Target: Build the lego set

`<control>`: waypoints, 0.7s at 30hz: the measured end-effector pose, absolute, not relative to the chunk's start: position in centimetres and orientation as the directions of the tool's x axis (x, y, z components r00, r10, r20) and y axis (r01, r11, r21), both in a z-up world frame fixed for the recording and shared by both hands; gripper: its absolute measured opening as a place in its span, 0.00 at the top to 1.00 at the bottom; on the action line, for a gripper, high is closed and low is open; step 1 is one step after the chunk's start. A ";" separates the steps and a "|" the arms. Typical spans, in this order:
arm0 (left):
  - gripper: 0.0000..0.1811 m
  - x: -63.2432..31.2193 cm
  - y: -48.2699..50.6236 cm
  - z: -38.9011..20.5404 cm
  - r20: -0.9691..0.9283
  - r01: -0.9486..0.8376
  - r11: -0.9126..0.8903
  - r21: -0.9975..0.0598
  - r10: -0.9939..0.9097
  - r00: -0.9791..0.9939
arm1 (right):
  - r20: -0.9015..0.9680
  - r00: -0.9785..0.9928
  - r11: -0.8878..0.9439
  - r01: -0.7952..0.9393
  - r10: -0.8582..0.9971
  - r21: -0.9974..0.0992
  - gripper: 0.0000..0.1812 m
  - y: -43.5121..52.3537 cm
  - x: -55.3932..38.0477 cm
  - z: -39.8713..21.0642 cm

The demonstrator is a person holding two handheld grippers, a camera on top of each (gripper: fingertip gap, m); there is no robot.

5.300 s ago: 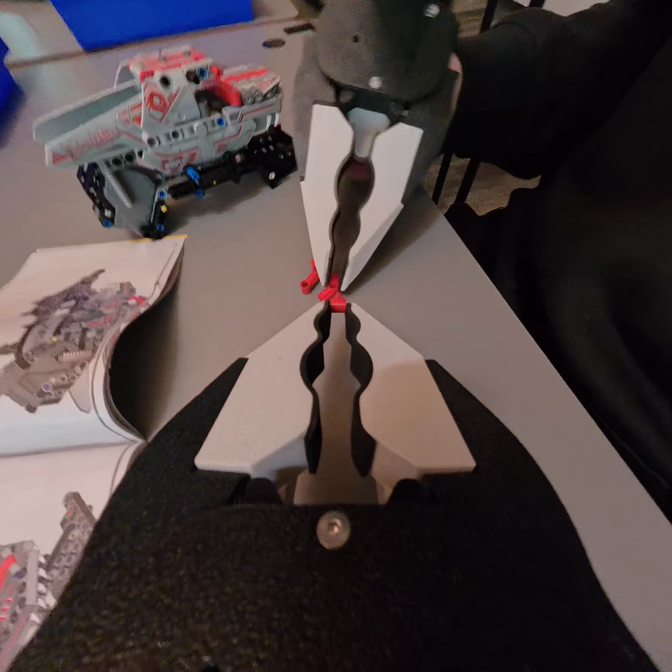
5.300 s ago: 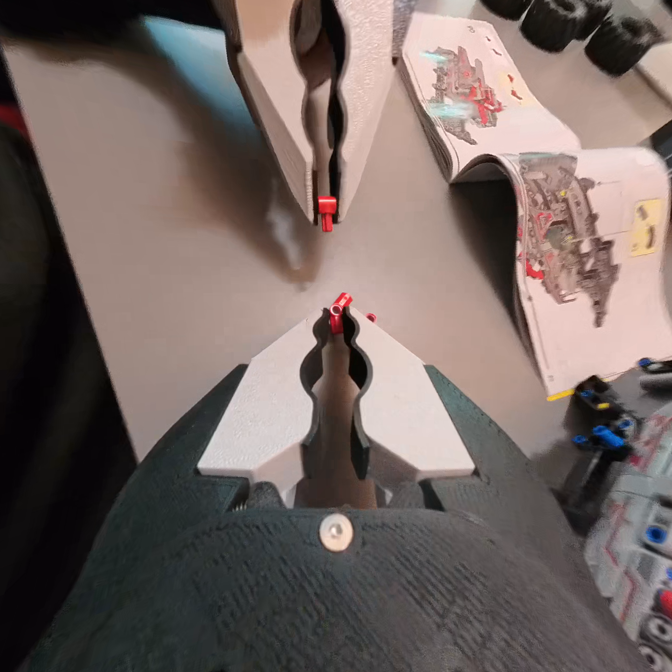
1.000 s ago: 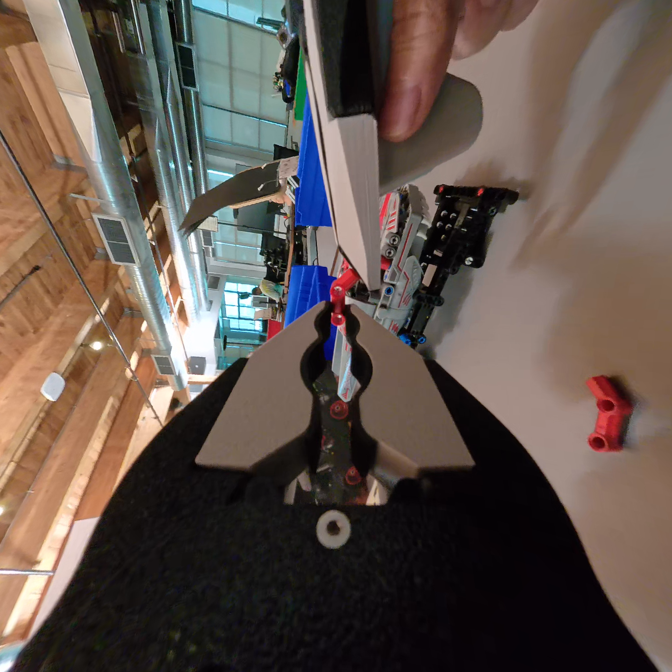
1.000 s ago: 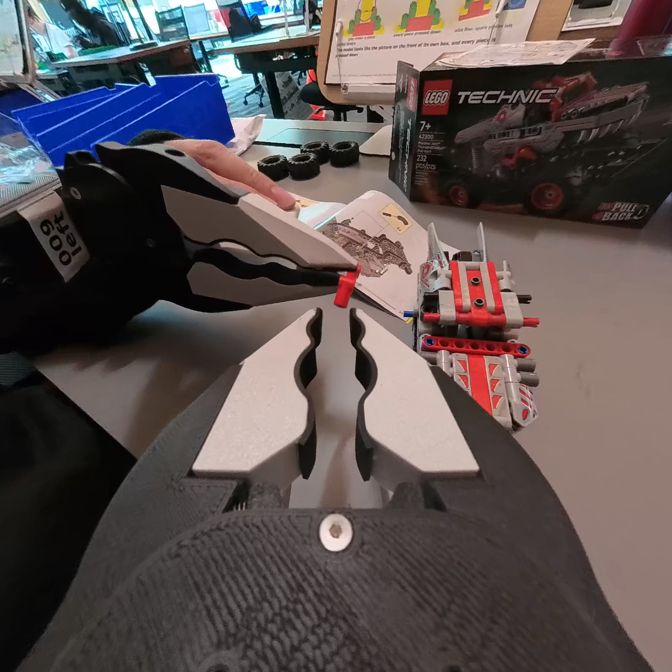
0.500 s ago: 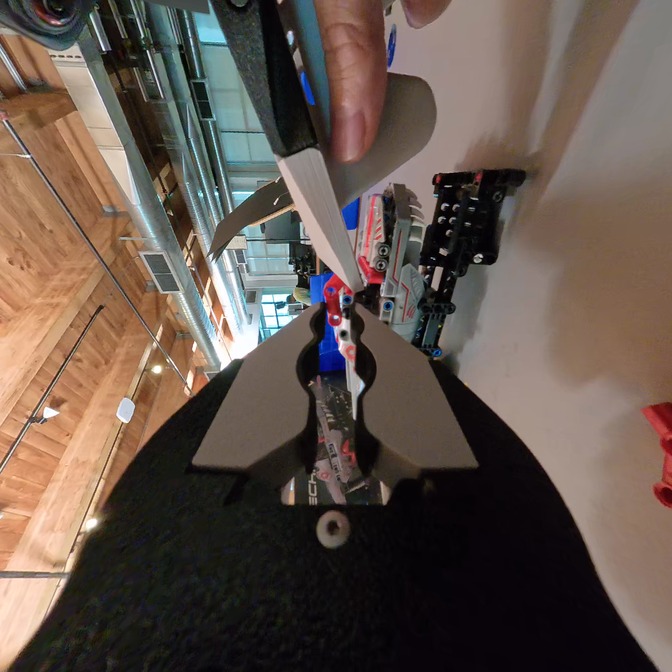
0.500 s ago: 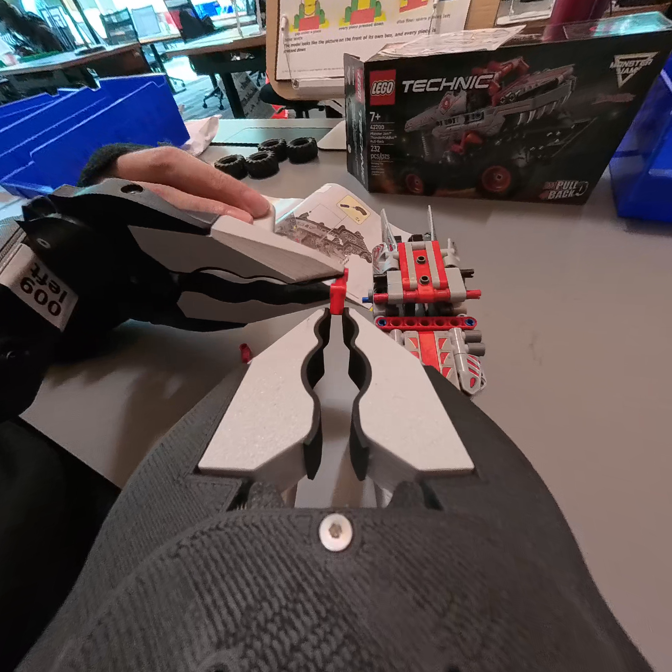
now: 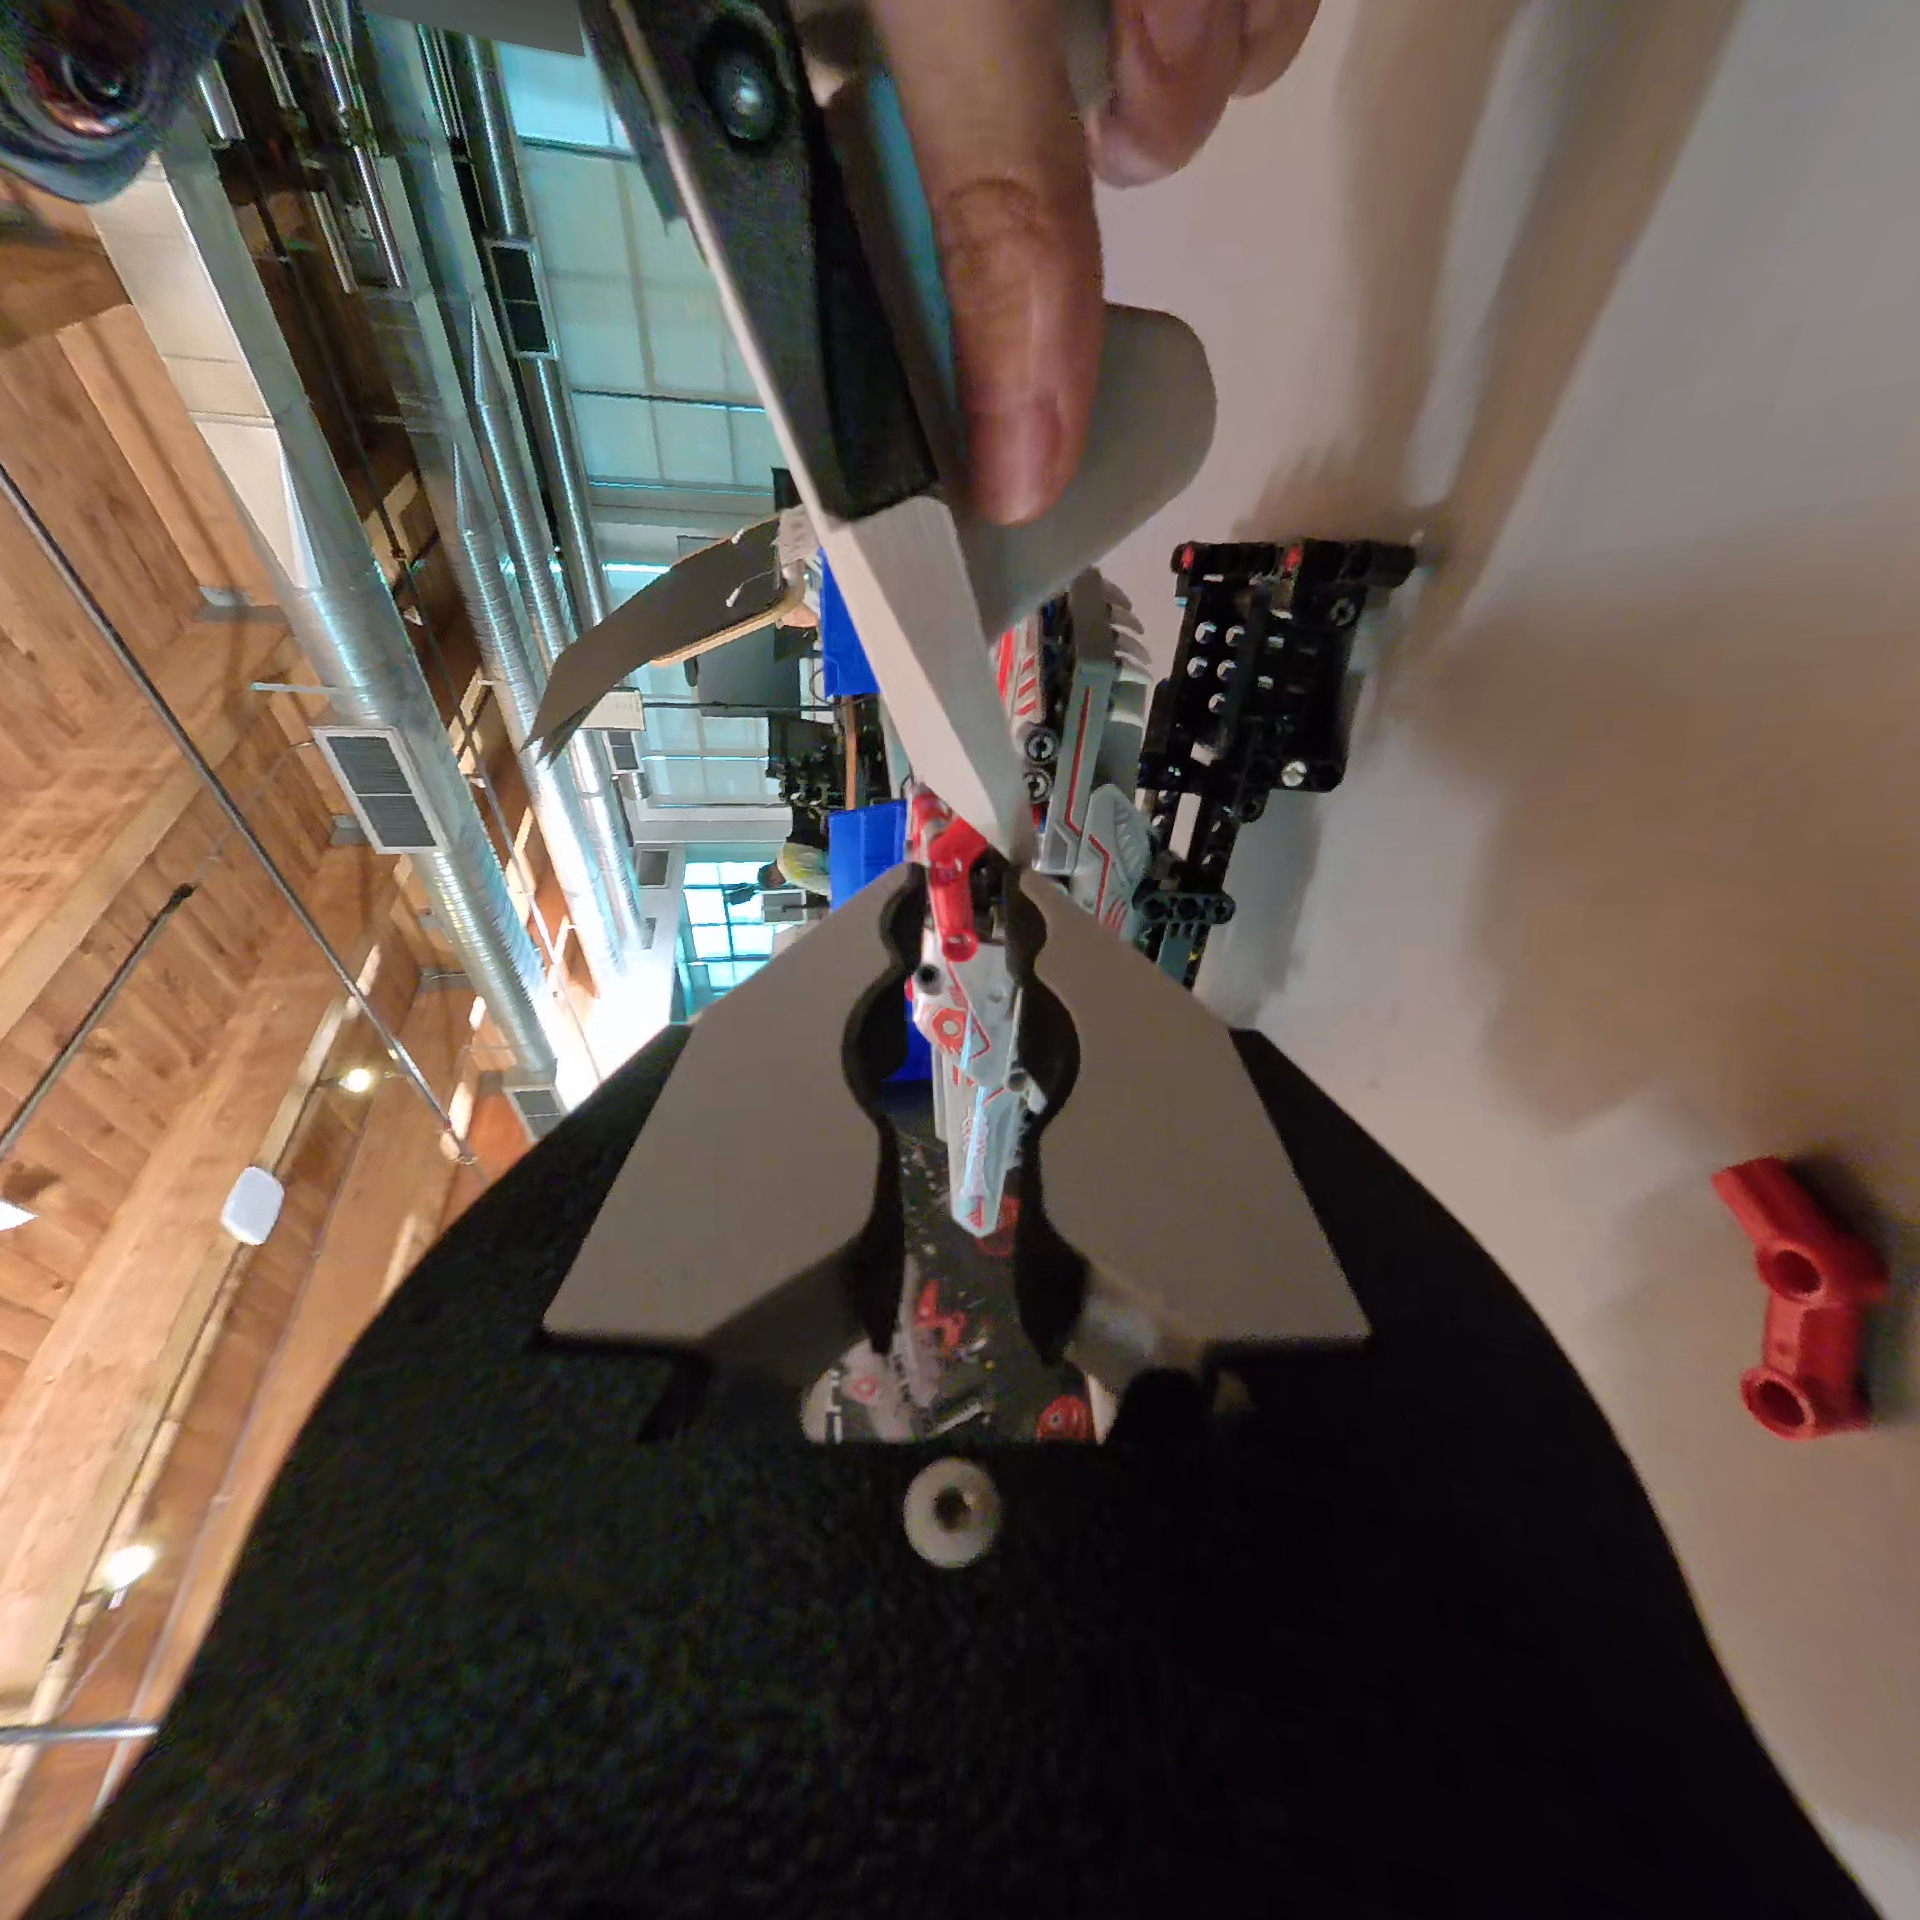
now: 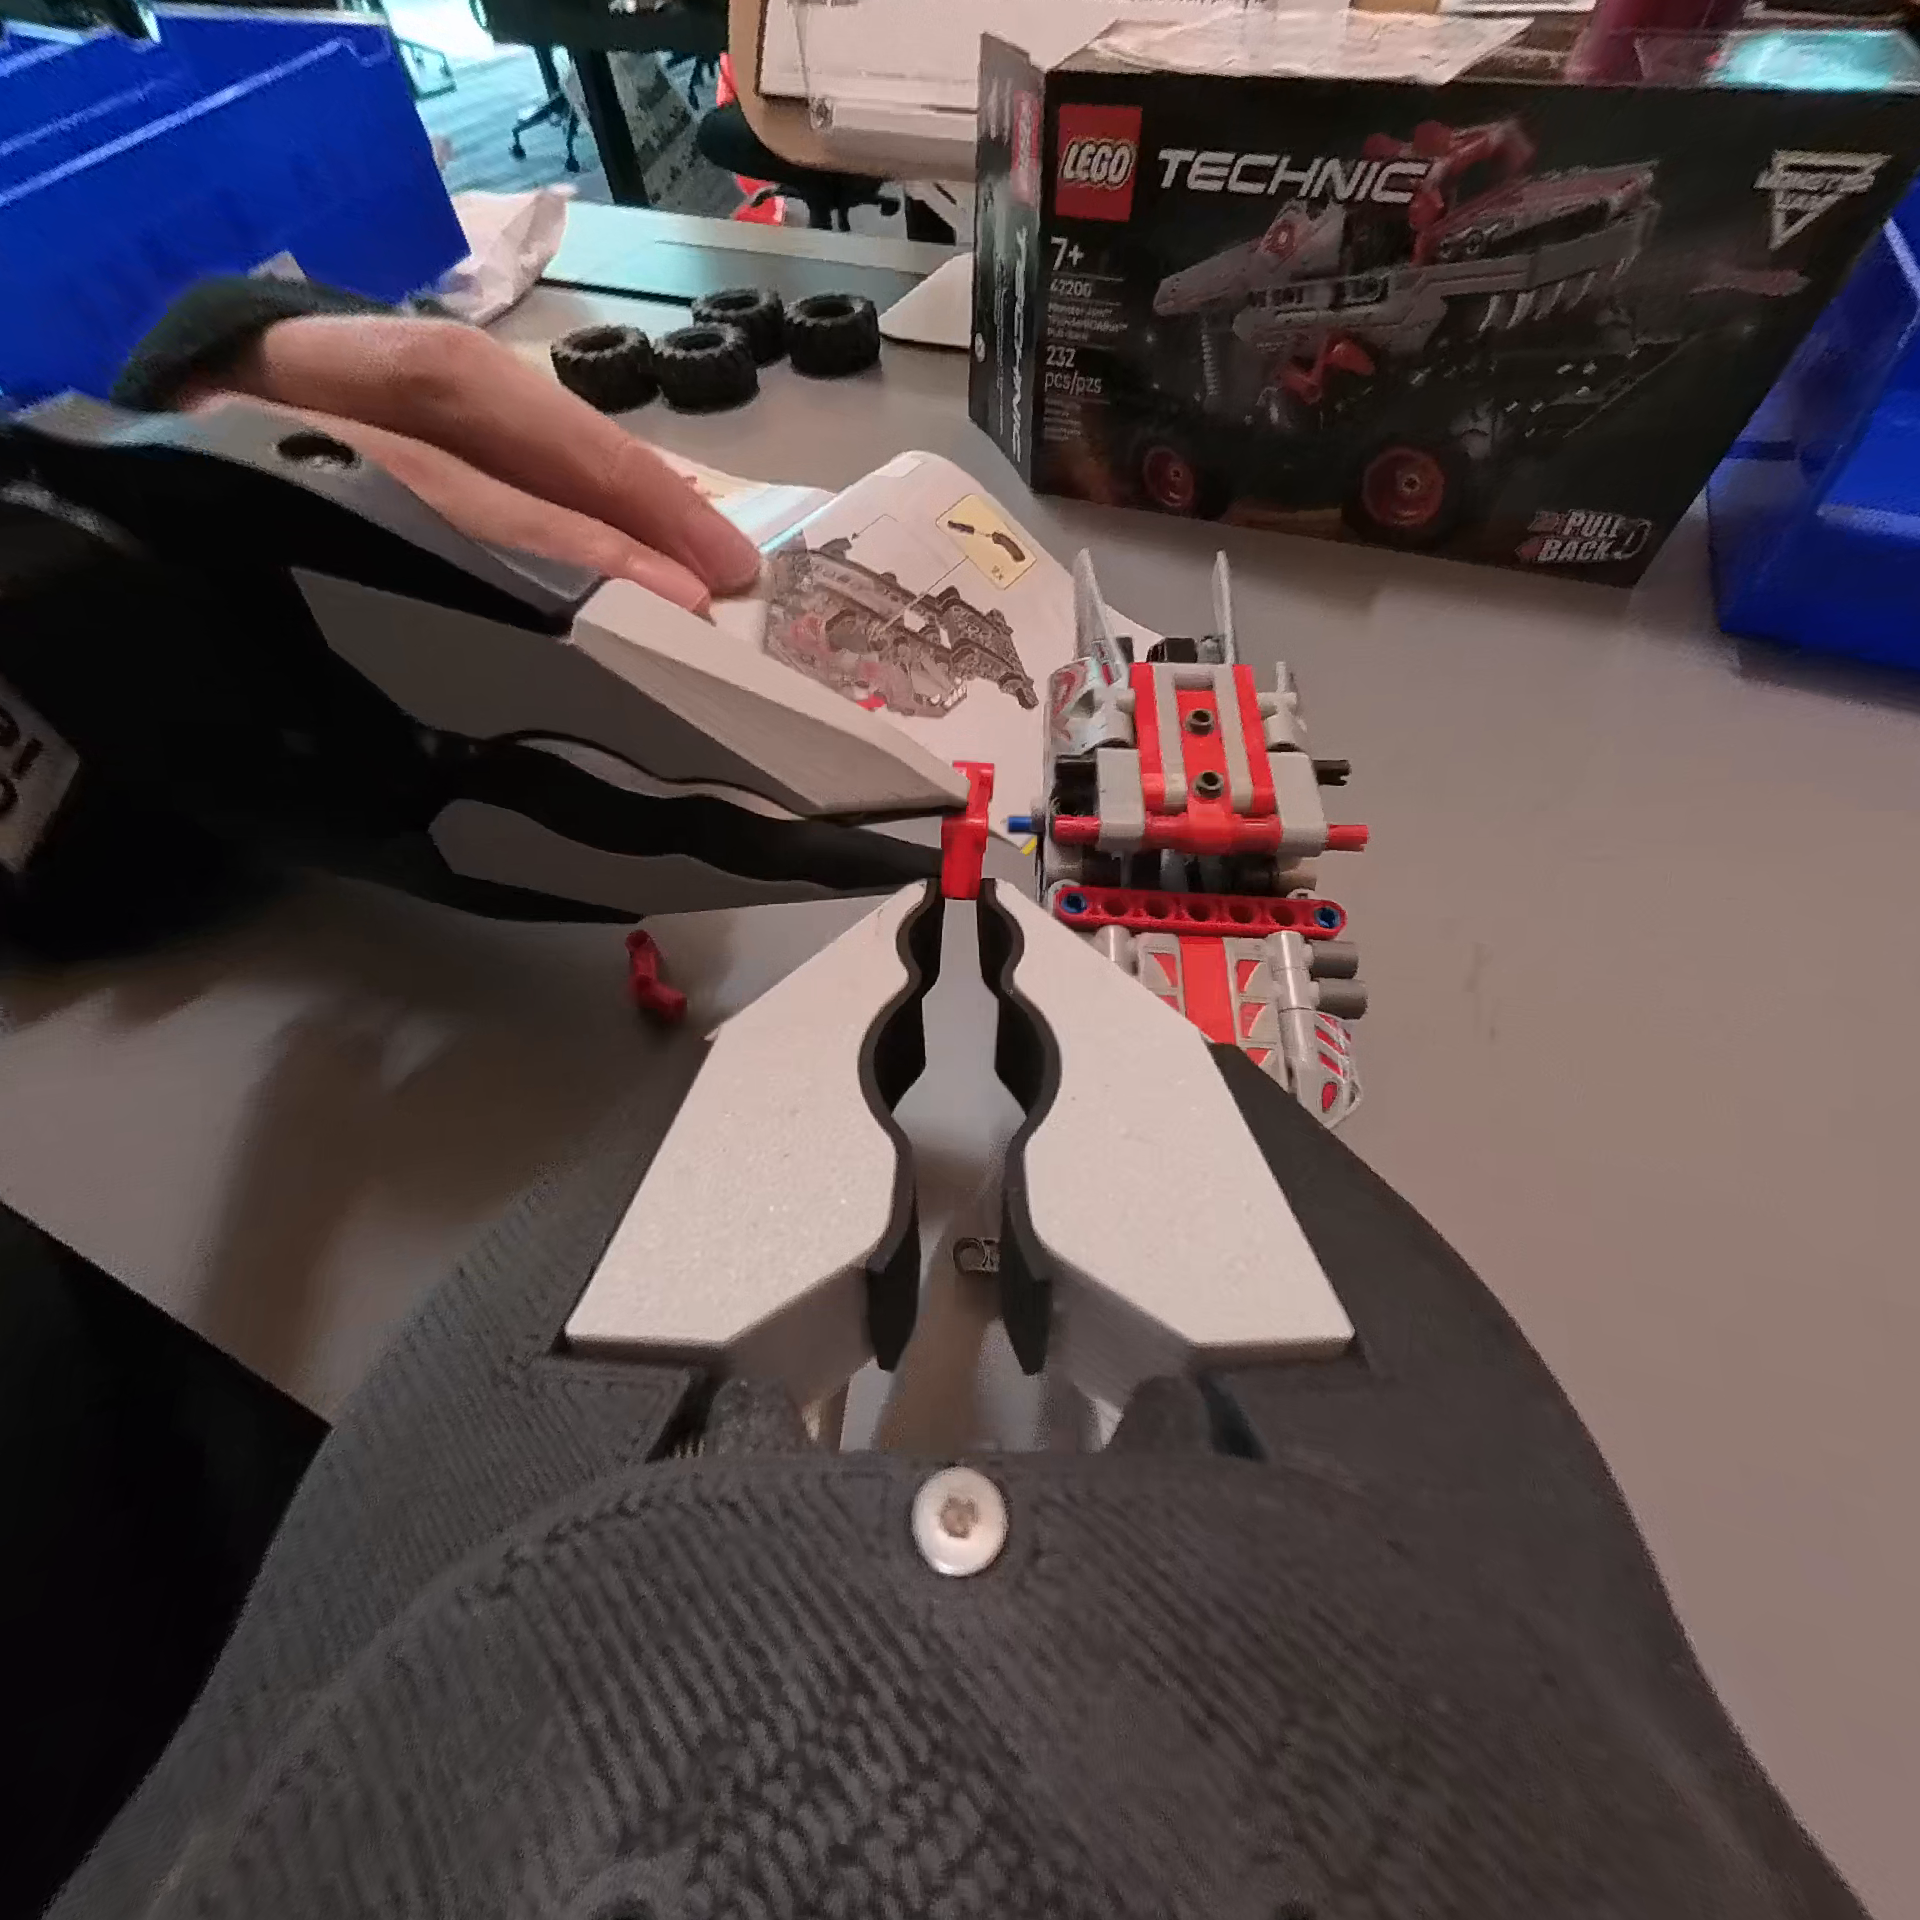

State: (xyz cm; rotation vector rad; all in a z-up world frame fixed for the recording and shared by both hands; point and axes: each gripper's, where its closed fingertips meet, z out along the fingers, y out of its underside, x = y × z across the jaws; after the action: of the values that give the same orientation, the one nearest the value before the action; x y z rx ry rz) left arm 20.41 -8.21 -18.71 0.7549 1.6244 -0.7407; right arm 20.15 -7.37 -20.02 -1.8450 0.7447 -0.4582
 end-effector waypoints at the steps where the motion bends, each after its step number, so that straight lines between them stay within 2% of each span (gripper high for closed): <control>1: 0.95 20.6 -8.2 -18.9 -0.982 0.794 0.603 -0.083 0.088 -0.170 | -0.018 0.742 -0.276 -0.271 -0.670 -0.922 0.97 -7.2 20.1 -20.2; 13: 0.98 20.4 -8.6 -17.9 -0.933 0.761 0.567 -0.317 -0.041 -0.358 | -0.033 0.741 -0.224 -0.245 -0.671 -0.943 0.97 -7.5 19.9 -19.3; 14: 0.98 20.4 -8.6 -17.8 -0.940 0.772 0.562 -0.296 -0.030 -0.339 | -0.041 0.743 -0.217 -0.247 -0.668 -0.945 0.97 -7.5 19.8 -19.2; 16: 0.98 20.4 -8.7 -17.7 -0.969 0.804 0.565 -0.188 0.028 -0.246 | -0.058 0.751 -0.216 -0.263 -0.658 -0.940 0.97 -7.6 19.6 -19.1; 18: 0.98 21.0 -8.6 -18.1 -0.983 0.799 0.597 -0.072 0.092 -0.157 | -0.053 0.732 -0.208 -0.262 -0.679 -0.942 0.87 -8.5 19.9 -18.6; 21: 0.98 21.4 -8.6 -18.6 -0.987 0.791 0.612 0.001 0.128 -0.098 | -0.027 0.691 -0.192 -0.238 -0.722 -0.952 0.71 -10.1 21.1 -17.8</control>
State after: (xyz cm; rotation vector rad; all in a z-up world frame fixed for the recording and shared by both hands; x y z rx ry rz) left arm 21.45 -8.64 -18.64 0.7843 1.5974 -0.6656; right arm 21.06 -10.11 -17.82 -1.7531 0.7699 -0.5252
